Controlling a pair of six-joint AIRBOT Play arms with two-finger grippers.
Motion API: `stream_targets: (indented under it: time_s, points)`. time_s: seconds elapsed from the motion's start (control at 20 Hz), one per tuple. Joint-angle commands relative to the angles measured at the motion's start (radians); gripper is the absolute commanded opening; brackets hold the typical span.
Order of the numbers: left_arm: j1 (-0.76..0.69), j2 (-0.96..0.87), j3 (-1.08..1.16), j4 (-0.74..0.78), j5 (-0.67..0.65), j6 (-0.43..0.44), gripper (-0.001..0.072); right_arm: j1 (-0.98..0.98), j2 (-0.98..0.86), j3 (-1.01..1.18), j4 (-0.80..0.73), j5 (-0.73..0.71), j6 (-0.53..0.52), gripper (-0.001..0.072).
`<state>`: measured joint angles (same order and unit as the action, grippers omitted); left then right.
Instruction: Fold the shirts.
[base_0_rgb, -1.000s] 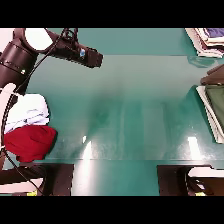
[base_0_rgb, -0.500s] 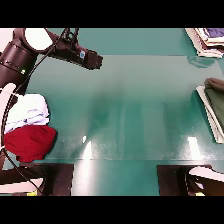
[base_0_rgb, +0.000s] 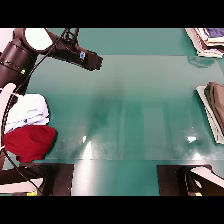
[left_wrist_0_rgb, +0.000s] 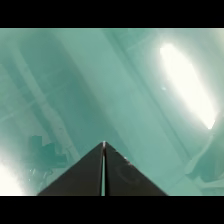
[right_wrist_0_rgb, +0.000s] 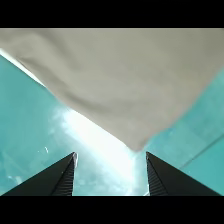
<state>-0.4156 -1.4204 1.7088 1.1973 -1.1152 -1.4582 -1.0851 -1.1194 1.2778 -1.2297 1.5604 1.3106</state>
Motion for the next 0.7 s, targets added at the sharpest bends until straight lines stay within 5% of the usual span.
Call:
stream_targets:
  time_s: [0.0,0.2,0.5,0.65]
  points:
    - [0.0,-0.001,0.0,0.0,-0.001,0.0,0.0024,-0.044,0.05,-0.06,0.124,-0.047,0.002,0.0509]
    - [0.0,0.0,0.0,-0.001,-0.01,-0.001,0.0024,0.15,0.085,-0.06,0.465,-0.103,0.002,0.0507]
    - [0.0,0.0,0.0,-0.001,0.067,-0.001,0.0024,0.721,0.1,-0.059,0.494,-0.199,0.0,0.0497]
    - [0.0,0.0,0.0,-0.001,0.115,-0.001,0.0025,0.938,0.1,-0.059,0.494,-0.264,-0.006,0.0132]
